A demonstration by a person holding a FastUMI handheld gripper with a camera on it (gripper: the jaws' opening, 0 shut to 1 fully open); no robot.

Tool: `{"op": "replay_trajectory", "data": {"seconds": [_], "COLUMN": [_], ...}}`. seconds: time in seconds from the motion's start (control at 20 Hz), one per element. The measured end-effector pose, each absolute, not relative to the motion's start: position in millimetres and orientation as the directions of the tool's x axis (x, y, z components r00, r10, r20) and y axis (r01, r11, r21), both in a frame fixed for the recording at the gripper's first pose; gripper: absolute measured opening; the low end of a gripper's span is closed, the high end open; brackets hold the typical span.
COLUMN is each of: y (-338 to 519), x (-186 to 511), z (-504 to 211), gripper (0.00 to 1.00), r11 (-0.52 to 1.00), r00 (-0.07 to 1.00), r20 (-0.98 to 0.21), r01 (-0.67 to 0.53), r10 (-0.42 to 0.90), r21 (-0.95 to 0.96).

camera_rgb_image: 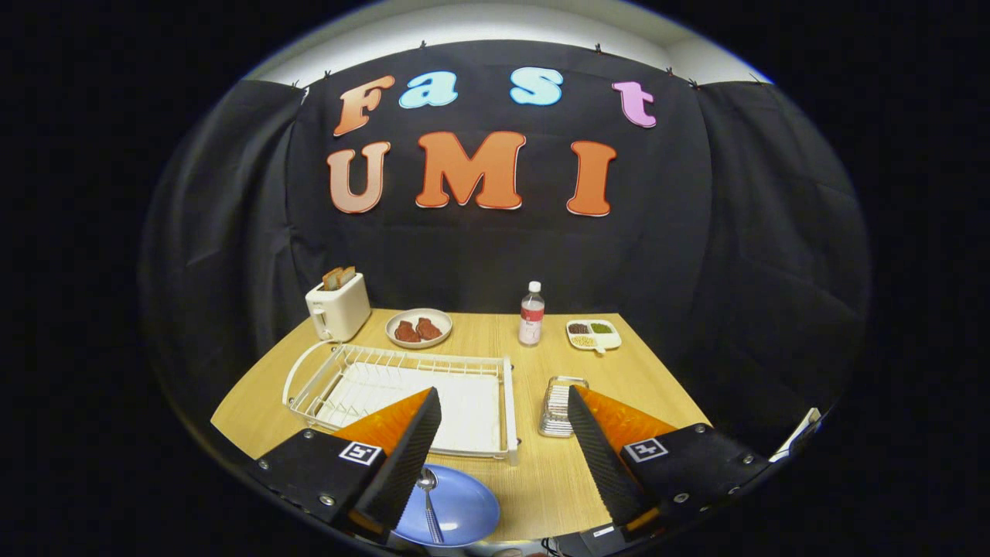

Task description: Take the plate from the dish rack, then take the spoon from the basket and place it into the plate.

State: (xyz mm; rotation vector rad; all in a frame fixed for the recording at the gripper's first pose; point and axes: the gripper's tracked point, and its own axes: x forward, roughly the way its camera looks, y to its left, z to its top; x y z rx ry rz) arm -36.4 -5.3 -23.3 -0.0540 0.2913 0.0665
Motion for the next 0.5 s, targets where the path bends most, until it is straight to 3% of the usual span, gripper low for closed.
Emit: {"op": "replay_trajectory", "data": {"seconds": [0.5], "y": [-29.7], "x": [-21.2], "z": [7.8], "gripper": [0.97], "r11": [1.0], "r00": [0.98], "r20": [-0.2], "r01": [-0.021], "r10": [0.018], "r21": [-0.016]}}
